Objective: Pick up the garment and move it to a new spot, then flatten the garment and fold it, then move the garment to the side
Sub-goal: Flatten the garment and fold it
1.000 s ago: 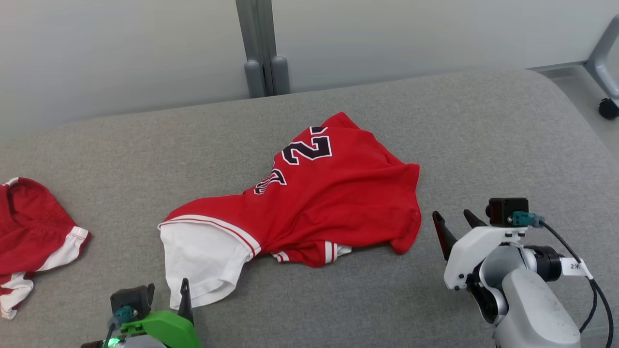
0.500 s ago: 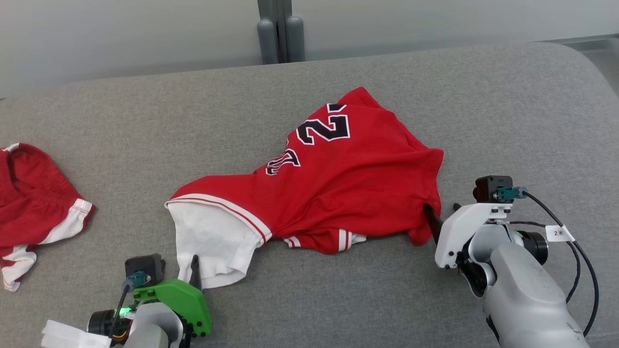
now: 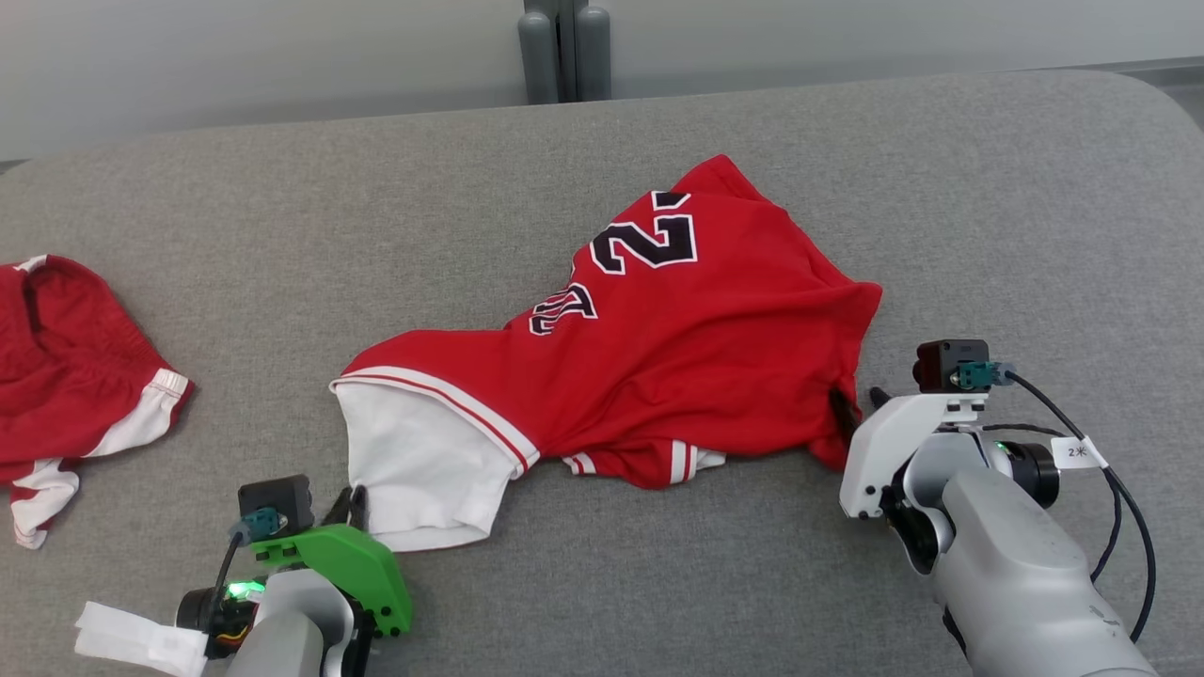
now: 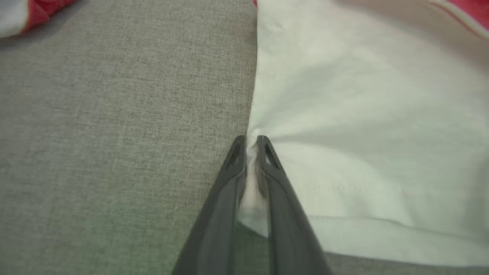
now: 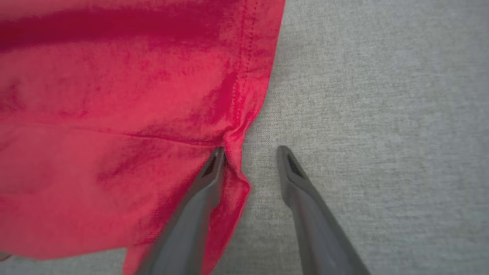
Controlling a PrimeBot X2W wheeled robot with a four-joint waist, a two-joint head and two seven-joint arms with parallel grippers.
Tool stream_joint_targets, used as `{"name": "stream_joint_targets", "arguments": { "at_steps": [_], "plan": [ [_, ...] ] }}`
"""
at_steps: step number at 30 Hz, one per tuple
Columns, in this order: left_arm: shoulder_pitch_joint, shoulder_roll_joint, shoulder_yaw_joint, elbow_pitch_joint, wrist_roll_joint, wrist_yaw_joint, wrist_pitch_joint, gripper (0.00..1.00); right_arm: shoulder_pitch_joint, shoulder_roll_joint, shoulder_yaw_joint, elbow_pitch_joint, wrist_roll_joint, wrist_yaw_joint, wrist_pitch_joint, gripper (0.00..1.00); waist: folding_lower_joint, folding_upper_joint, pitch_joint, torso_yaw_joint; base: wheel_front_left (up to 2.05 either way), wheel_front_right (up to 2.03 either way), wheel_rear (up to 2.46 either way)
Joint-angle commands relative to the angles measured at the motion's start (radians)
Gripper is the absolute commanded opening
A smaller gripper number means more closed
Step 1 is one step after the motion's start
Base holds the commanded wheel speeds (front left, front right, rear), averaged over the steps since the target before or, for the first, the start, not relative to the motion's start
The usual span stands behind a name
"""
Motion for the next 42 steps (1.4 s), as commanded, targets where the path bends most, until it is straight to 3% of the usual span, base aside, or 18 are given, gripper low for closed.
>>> {"name": "stream_joint_targets", "arguments": {
  "at_steps": [1, 6, 10, 19, 26, 33, 37, 42],
  "plan": [
    [0.038, -0.008, -0.010, 0.043, -0.012, -0.010, 0.030, 0.00, -0.001, 0.005, 0.017, 0.016, 0.013, 0.000, -0.002, 0.00, 0.0000, -0.0001, -0.004, 0.001, 0.00, 0.00, 0.00],
    [0.033, -0.008, 0.008, 0.000, -0.077, -0.037, -0.028, 0.00, -0.005, 0.002, 0.043, -0.008, 0.057, 0.000, -0.068, 0.00, 0.0000, -0.0001, -0.031, 0.002, 0.00, 0.00, 0.00],
    [0.019, -0.006, 0.010, -0.087, -0.192, -0.061, -0.075, 0.00, -0.004, 0.002, 0.057, -0.060, 0.086, 0.000, -0.135, 0.00, 0.0000, -0.0001, -0.065, -0.003, 0.00, 0.00, 0.00],
    [-0.005, -0.005, -0.003, -0.419, -0.463, -0.075, -0.073, 0.00, 0.002, -0.008, 0.056, -0.290, 0.112, 0.000, -0.163, 0.00, 0.0000, -0.0001, -0.139, -0.037, 0.00, 0.00, 0.00],
    [-0.060, -0.005, -0.024, -0.694, -0.662, -0.022, 0.020, 0.00, 0.022, -0.048, 0.034, -0.579, 0.116, 0.000, -0.066, 0.00, 0.0000, -0.0001, -0.153, -0.062, 0.00, 0.00, 0.00],
    [-0.231, 0.004, -0.006, -0.857, -0.744, 0.052, 0.137, 0.00, -0.065, -0.097, 0.004, -0.868, 0.125, 0.000, 0.108, 0.00, 0.0000, -0.0001, -0.098, -0.100, 0.00, 0.00, 0.00],
    [-0.349, 0.020, 0.013, -0.857, -0.759, 0.085, 0.180, 0.00, -0.155, -0.110, -0.009, -0.922, 0.125, 0.000, 0.188, 0.00, 0.0000, -0.0001, -0.028, -0.127, 0.00, 0.00, 0.00],
    [-0.501, 0.063, 0.036, -0.784, -0.738, 0.104, 0.201, 0.00, -0.300, -0.099, -0.006, -0.861, 0.118, 0.000, 0.241, 0.00, 0.0000, -0.0001, 0.098, -0.167, 0.00, 0.00, 0.00]
  ]
}}
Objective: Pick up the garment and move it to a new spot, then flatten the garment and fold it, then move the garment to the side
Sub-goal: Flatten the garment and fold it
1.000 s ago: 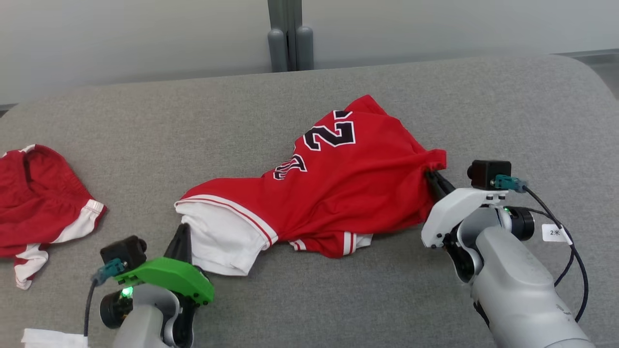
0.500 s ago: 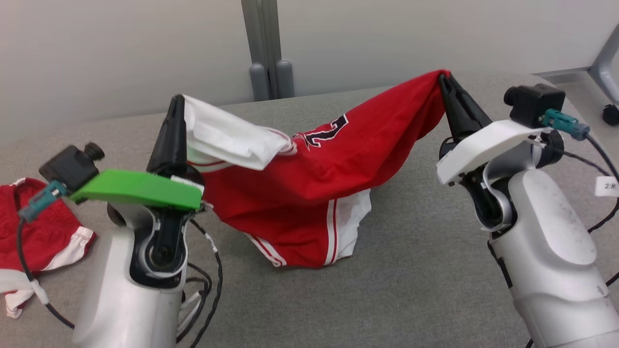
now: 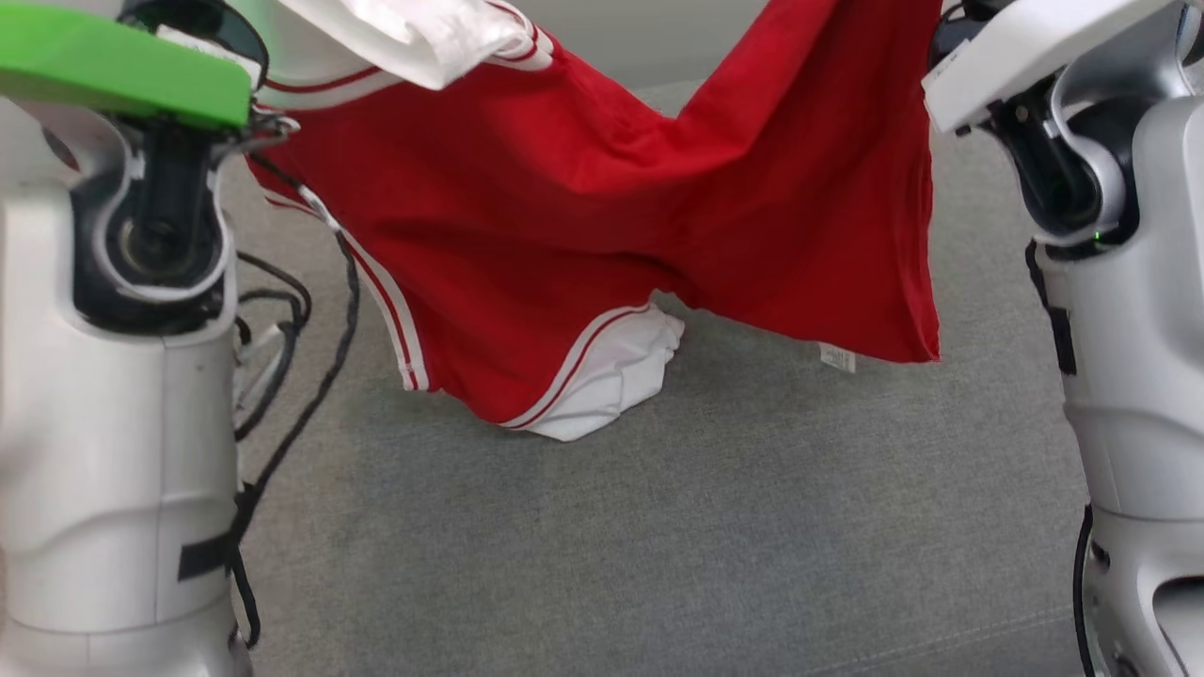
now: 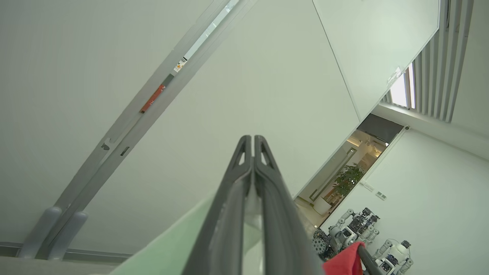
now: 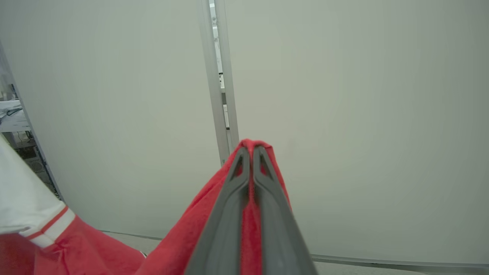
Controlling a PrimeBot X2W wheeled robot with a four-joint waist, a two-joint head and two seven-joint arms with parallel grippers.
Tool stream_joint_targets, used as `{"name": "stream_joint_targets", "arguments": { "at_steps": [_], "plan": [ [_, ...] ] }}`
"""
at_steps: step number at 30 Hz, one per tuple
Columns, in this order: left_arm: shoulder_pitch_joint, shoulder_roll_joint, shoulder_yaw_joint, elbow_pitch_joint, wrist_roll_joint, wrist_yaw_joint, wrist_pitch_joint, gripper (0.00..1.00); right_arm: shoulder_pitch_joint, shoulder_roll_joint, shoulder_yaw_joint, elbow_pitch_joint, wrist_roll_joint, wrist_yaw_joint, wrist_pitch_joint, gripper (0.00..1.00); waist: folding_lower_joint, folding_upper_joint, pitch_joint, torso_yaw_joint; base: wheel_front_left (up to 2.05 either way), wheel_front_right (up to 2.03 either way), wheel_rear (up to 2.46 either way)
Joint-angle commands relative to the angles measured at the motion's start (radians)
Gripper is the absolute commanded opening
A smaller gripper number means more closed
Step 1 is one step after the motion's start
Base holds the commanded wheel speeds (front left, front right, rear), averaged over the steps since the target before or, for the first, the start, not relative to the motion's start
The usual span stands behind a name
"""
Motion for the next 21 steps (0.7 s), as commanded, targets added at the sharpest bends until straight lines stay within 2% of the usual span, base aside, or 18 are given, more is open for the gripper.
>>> {"name": "stream_joint_targets", "arguments": {
  "at_steps": [1, 5, 7, 12, 14, 18, 21],
  "plan": [
    [-0.056, 0.031, 0.003, 0.022, 0.026, -0.002, 0.001, 0.00, -0.051, 0.010, 0.001, 0.030, -0.010, 0.000, 0.002, 0.00, 0.0000, 0.0000, 0.131, -0.056, 0.00, 0.00, 0.00],
    [-0.204, 0.081, 0.012, 0.106, 0.094, -0.023, -0.051, 0.00, -0.186, 0.029, 0.009, 0.160, -0.040, 0.000, -0.035, 0.00, 0.0000, 0.0000, 0.230, -0.087, 0.00, 0.00, 0.00],
    [-0.291, 0.104, 0.009, 0.146, 0.134, -0.047, -0.093, 0.00, -0.259, 0.046, -0.001, 0.230, -0.040, 0.000, -0.080, 0.00, 0.0000, 0.0000, 0.270, -0.097, 0.00, 0.00, 0.00],
    [-0.514, 0.114, -0.003, 0.227, 0.166, -0.147, -0.191, 0.00, -0.432, 0.080, -0.032, 0.366, -0.057, 0.000, -0.264, 0.00, 0.0000, 0.0000, 0.330, -0.112, 0.00, 0.00, 0.00],
    [-0.592, 0.115, -0.024, 0.233, 0.175, -0.173, -0.230, 0.00, -0.482, 0.084, -0.038, 0.393, -0.082, 0.000, -0.342, 0.00, 0.0000, 0.0000, 0.344, -0.110, 0.00, 0.00, 0.00],
    [-0.678, 0.117, -0.082, 0.205, 0.161, -0.191, -0.312, 0.00, -0.535, 0.071, -0.063, 0.423, -0.122, 0.000, -0.465, 0.00, 0.0000, 0.0000, 0.375, -0.090, 0.00, 0.00, 0.00],
    [-0.660, 0.136, -0.145, 0.145, 0.107, -0.192, -0.352, 0.00, -0.508, 0.058, -0.063, 0.427, -0.157, 0.000, -0.497, 0.00, 0.0000, 0.0000, 0.402, -0.066, 0.00, 0.00, 0.00]
  ]
}}
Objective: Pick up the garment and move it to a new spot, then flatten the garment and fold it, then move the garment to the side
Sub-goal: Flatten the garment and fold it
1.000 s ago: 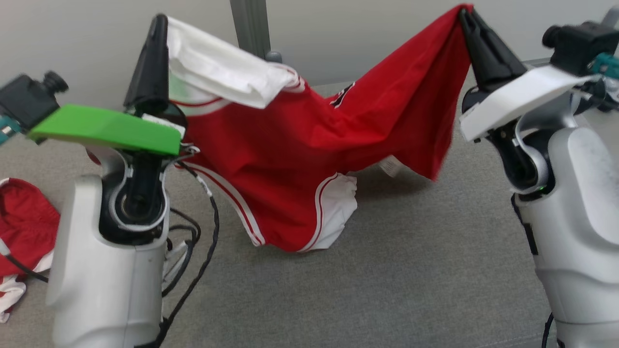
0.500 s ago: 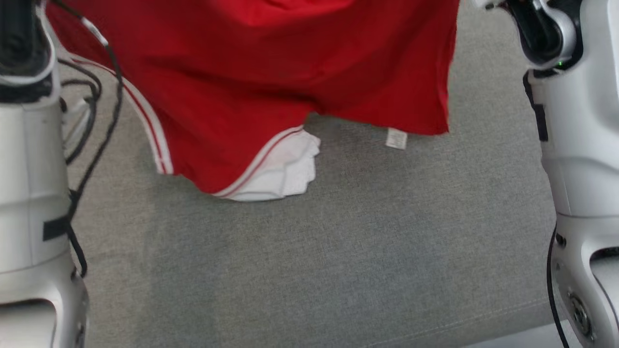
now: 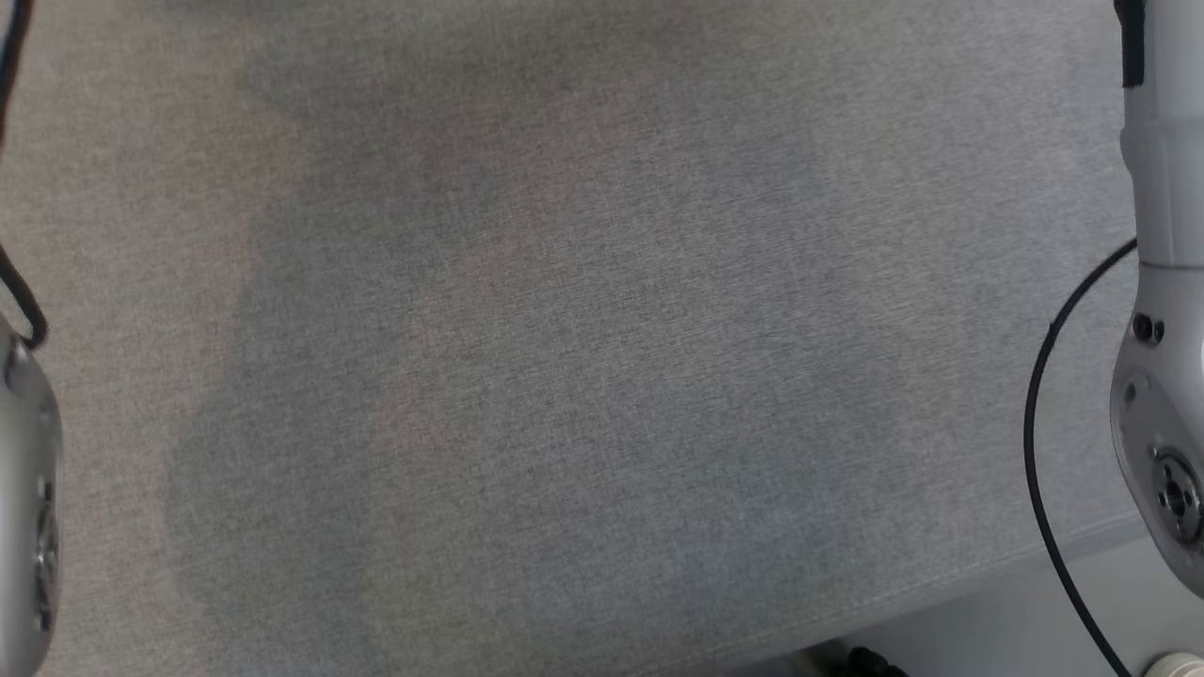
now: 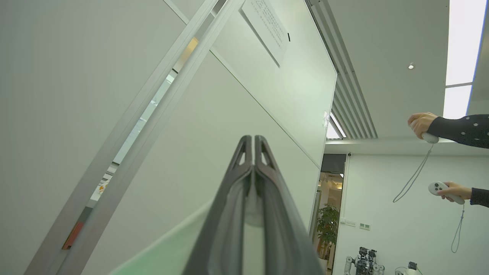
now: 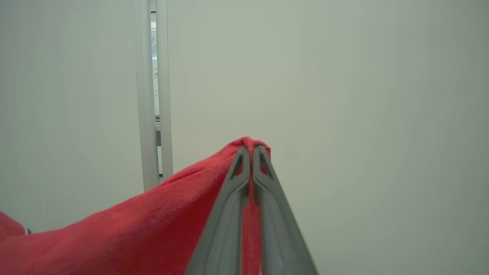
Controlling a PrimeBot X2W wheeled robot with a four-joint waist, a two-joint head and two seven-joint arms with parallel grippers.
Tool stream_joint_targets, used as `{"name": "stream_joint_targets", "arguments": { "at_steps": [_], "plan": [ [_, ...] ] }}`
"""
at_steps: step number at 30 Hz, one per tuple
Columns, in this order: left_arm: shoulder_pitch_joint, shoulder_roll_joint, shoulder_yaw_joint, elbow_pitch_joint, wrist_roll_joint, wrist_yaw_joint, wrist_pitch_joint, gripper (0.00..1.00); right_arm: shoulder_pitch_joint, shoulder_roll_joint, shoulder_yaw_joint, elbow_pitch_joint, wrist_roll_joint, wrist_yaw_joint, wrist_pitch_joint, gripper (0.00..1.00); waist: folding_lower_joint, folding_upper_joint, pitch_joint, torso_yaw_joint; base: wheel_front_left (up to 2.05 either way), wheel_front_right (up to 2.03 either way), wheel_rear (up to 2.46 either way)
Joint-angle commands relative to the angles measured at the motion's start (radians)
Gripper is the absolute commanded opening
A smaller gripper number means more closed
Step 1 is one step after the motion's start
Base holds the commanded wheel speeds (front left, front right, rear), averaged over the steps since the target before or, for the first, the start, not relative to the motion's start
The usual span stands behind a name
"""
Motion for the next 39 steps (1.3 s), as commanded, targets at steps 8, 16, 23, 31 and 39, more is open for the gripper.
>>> {"name": "stream_joint_targets", "arguments": {
  "at_steps": [8, 16, 23, 31, 39],
  "plan": [
    [0.410, 0.054, -0.086, -0.100, -0.161, -0.004, -0.054, 0.00, 0.208, -0.039, 0.067, 0.066, 0.031, 0.000, -0.022, 0.00, -0.0002, 0.0000, 0.045, 0.076, 0.00, 0.00, 0.00],
    [0.898, 0.036, -0.052, -0.214, -0.229, -0.004, -0.055, 0.00, 0.458, -0.089, 0.227, 0.092, 0.169, 0.000, 0.015, 0.00, -0.0002, 0.0000, -0.095, 0.117, 0.00, 0.00, 0.00],
    [1.248, 0.023, -0.001, -0.286, -0.312, -0.004, -0.055, 0.00, 0.679, -0.130, 0.233, 0.031, 0.291, 0.000, 0.123, 0.00, -0.0002, 0.0000, -0.232, 0.145, 0.00, 0.00, 0.00],
    [1.505, 0.028, -0.004, -0.321, -0.360, -0.004, -0.054, 0.00, 0.918, -0.141, 0.089, -0.092, 0.254, 0.000, 0.259, 0.00, -0.0002, 0.0000, -0.343, 0.156, 0.00, 0.00, 0.00],
    [1.634, 0.048, -0.071, -0.276, -0.397, 0.000, 0.013, 0.00, 1.165, -0.017, -0.166, -0.273, 0.109, 0.000, 0.374, 0.00, -0.0002, 0.0000, -0.398, 0.163, 0.00, 0.00, 0.00]
  ]
}}
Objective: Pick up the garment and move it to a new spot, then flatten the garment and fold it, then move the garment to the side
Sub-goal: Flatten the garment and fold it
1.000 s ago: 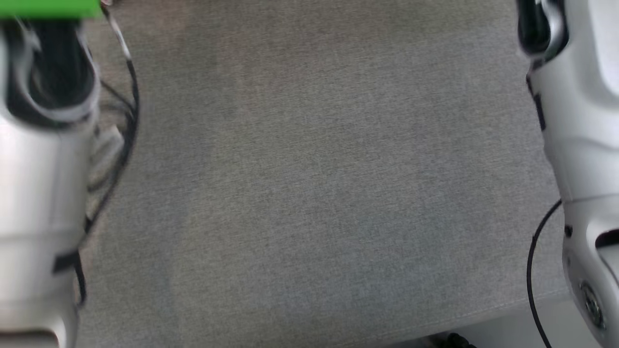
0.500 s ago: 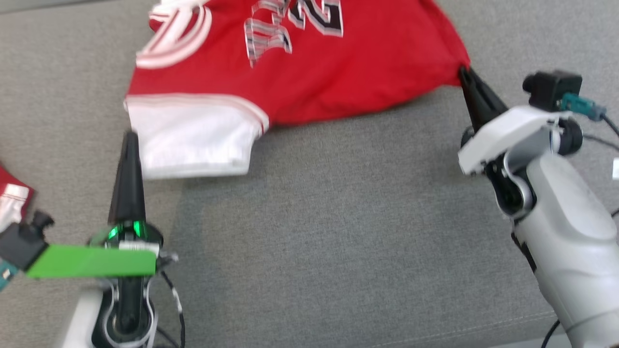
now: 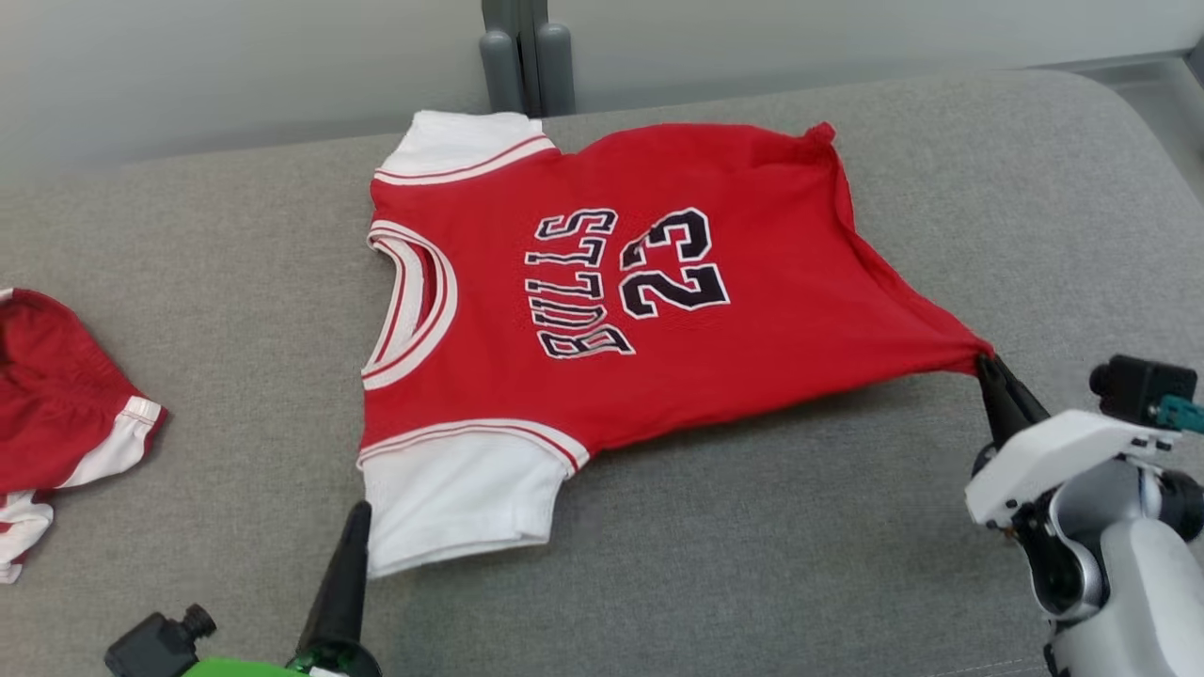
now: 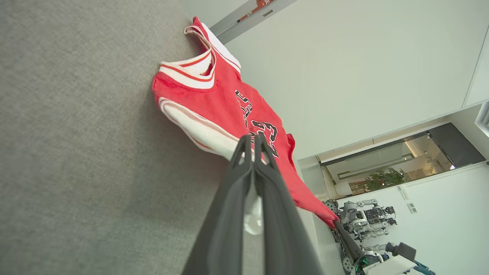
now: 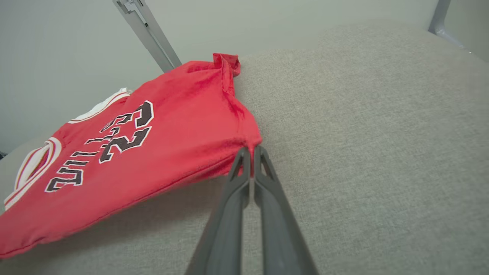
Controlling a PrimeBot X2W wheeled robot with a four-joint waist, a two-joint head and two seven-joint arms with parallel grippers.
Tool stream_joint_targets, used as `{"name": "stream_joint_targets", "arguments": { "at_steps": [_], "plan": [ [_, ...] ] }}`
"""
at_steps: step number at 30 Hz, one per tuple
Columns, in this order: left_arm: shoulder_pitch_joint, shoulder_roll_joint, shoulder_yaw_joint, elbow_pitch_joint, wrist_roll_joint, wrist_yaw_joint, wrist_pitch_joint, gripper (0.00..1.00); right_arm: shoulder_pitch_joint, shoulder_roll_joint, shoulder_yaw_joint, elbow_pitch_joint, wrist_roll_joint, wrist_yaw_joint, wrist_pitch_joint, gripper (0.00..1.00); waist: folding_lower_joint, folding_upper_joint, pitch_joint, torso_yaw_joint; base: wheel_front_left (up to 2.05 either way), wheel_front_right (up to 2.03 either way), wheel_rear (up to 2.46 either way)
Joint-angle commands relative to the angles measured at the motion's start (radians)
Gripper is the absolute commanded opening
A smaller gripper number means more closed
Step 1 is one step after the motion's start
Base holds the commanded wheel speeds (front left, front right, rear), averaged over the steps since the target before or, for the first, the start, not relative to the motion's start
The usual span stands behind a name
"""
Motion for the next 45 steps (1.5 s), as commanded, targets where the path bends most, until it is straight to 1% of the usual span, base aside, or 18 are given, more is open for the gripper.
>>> {"name": "stream_joint_targets", "arguments": {
  "at_steps": [1, 4, 7, 10, 14, 18, 22, 26, 30, 33, 35, 38, 39, 44, 45],
  "plan": [
    [0.024, 0.018, -0.009, 0.010, -0.013, 0.004, 0.022, 0.00, 0.045, 0.009, -0.052, -0.026, -0.020, -0.002, 0.006, 0.00, 0.0001, 0.0000, -0.029, 0.014, 0.00, 0.00, 0.00],
    [0.050, 0.034, -0.029, 0.027, -0.033, 0.022, 0.069, 0.00, 0.112, 0.048, -0.142, -0.065, -0.036, -0.002, 0.022, 0.00, 0.0001, 0.0000, -0.035, 0.019, 0.00, 0.00, 0.00],
    [0.085, 0.051, -0.030, 0.036, -0.069, 0.039, 0.107, 0.00, 0.165, 0.058, -0.196, -0.083, -0.030, -0.002, 0.038, 0.00, 0.0001, 0.0000, -0.039, 0.021, 0.00, 0.00, 0.00],
    [0.113, 0.079, -0.022, 0.050, -0.078, 0.055, 0.129, 0.00, 0.188, 0.060, -0.183, -0.075, 0.006, -0.002, 0.033, 0.00, 0.0001, 0.0000, -0.038, 0.020, 0.00, 0.00, 0.00],
    [0.134, 0.088, -0.014, 0.053, -0.068, 0.070, 0.117, 0.00, 0.191, 0.060, -0.148, -0.070, 0.038, -0.002, 0.017, 0.00, 0.0001, 0.0000, -0.038, 0.019, 0.00, 0.00, 0.00],
    [0.108, 0.075, -0.011, 0.032, -0.056, 0.054, 0.095, 0.00, 0.178, 0.060, -0.116, -0.092, 0.063, -0.002, -0.003, 0.00, 0.0001, 0.0000, -0.039, 0.023, 0.00, 0.00, 0.00],
    [0.063, 0.061, -0.016, 0.005, -0.039, 0.048, 0.084, 0.00, 0.164, 0.060, -0.109, -0.128, 0.045, -0.002, -0.020, 0.00, 0.0001, 0.0000, -0.043, 0.023, 0.00, 0.00, 0.00],
    [0.032, 0.055, -0.022, -0.001, -0.019, 0.057, 0.082, 0.00, 0.160, 0.060, -0.101, -0.148, 0.025, -0.002, -0.004, 0.00, 0.0001, 0.0000, -0.049, 0.016, 0.00, 0.00, 0.00],
    [-0.013, 0.035, 0.001, -0.027, -0.026, 0.045, 0.051, 0.00, 0.143, 0.060, -0.080, -0.187, 0.035, -0.001, 0.001, 0.00, 0.0001, 0.0000, -0.049, 0.009, 0.00, 0.00, 0.00],
    [-0.089, 0.027, 0.014, -0.053, -0.014, 0.043, 0.049, 0.00, 0.100, 0.060, -0.056, -0.245, 0.033, -0.001, 0.015, 0.00, 0.0001, 0.0000, -0.043, 0.005, 0.00, 0.00, 0.00],
    [-0.172, 0.022, 0.028, -0.071, -0.014, 0.049, 0.054, 0.00, 0.048, 0.055, -0.034, -0.290, 0.008, -0.001, 0.042, 0.00, 0.0001, 0.0000, -0.037, 0.000, 0.00, 0.00, 0.00],
    [-0.338, 0.043, 0.044, -0.081, 0.007, 0.071, 0.087, 0.00, -0.064, 0.012, 0.018, -0.341, -0.011, -0.001, 0.104, 0.00, 0.0001, 0.0000, -0.020, -0.012, 0.00, 0.00, 0.00],
    [-0.393, 0.049, 0.048, -0.080, 0.010, 0.078, 0.102, 0.00, -0.102, -0.001, 0.036, -0.347, -0.006, -0.001, 0.126, 0.00, 0.0001, 0.0000, -0.013, -0.016, 0.00, 0.00, 0.00],
    [-0.700, 0.085, 0.051, -0.027, 0.048, 0.120, 0.195, 0.00, -0.326, -0.111, 0.138, -0.353, 0.015, -0.001, 0.241, 0.00, 0.0001, 0.0000, 0.037, -0.039, 0.00, 0.00, 0.00],
    [-0.748, 0.087, 0.050, -0.017, 0.052, 0.125, 0.207, 0.00, -0.360, -0.118, 0.152, -0.357, 0.025, -0.001, 0.250, 0.00, 0.0001, 0.0000, 0.044, -0.044, 0.00, 0.00, 0.00]
  ]
}}
